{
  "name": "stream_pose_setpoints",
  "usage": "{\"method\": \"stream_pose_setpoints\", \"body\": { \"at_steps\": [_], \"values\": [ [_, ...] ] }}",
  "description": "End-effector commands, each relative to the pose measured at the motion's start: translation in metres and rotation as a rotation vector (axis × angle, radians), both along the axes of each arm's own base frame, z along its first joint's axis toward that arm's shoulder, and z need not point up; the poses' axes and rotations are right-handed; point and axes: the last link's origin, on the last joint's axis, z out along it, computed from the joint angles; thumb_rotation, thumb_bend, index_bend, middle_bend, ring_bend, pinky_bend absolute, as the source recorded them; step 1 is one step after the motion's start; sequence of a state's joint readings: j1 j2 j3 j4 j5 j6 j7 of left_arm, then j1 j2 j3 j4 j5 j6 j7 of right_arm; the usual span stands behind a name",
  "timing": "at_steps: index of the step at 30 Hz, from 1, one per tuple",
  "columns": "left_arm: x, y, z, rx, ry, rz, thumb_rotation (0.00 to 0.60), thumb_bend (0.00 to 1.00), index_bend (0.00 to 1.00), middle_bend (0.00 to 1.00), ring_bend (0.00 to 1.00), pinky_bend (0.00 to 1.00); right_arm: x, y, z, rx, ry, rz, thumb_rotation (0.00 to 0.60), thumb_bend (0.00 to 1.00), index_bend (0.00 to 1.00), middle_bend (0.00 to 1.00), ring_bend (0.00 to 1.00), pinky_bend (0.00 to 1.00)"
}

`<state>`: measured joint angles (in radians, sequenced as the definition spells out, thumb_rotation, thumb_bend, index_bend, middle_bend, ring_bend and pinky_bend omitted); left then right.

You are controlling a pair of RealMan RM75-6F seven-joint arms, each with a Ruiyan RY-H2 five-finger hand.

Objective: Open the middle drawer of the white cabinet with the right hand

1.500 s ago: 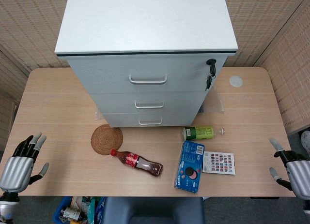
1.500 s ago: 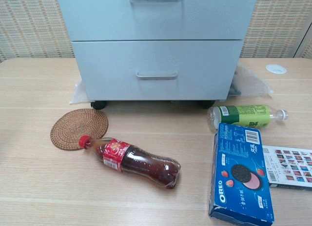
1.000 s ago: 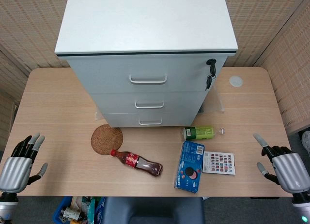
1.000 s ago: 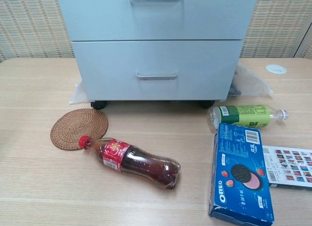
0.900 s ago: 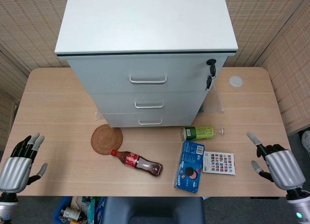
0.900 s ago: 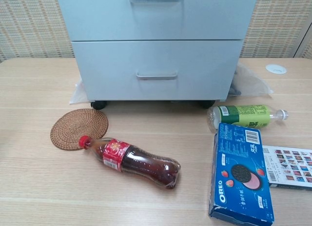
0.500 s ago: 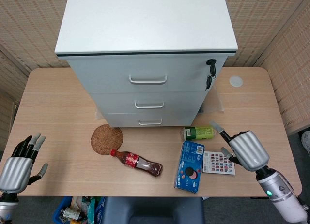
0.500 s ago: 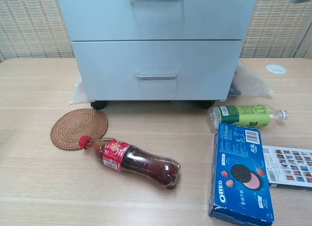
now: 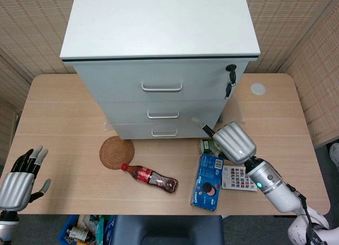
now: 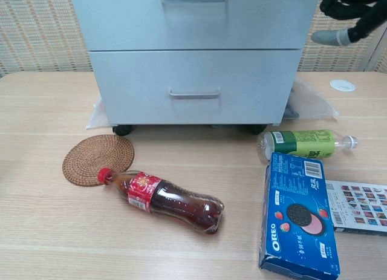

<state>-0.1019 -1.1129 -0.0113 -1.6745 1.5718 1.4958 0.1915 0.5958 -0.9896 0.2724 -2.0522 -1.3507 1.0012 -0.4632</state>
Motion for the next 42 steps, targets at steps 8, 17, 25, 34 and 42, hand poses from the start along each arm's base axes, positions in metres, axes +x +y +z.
{"method": "stream_pose_setpoints", "body": {
  "at_steps": [8,17,25,34,42],
  "values": [
    [-0.001,0.003,-0.002,-0.006,0.0,0.004,0.6,0.34,0.02,0.0,0.02,0.13,0.028,-0.026,-0.022,0.021,0.019,0.015,0.6,0.33,0.09,0.87,0.89,0.85],
    [-0.001,0.004,0.0,-0.004,0.005,-0.001,0.6,0.34,0.02,0.0,0.02,0.13,0.037,-0.04,-0.034,0.029,0.033,0.01,0.6,0.33,0.09,0.87,0.89,0.85],
    [-0.001,0.003,-0.001,-0.005,0.005,0.004,0.6,0.34,0.02,0.0,0.02,0.13,0.04,-0.039,-0.04,0.045,0.055,0.017,0.6,0.33,0.11,0.87,0.89,0.85],
    [-0.001,0.003,-0.002,-0.01,0.01,0.005,0.6,0.34,0.02,0.0,0.02,0.13,0.039,-0.031,-0.04,0.056,0.064,0.033,0.6,0.33,0.12,0.87,0.89,0.85],
    [0.0,0.003,-0.002,-0.012,0.013,0.005,0.6,0.34,0.02,0.0,0.02,0.13,0.038,-0.017,-0.036,0.055,0.071,0.064,0.6,0.33,0.13,0.87,0.89,0.85]
  ]
}}
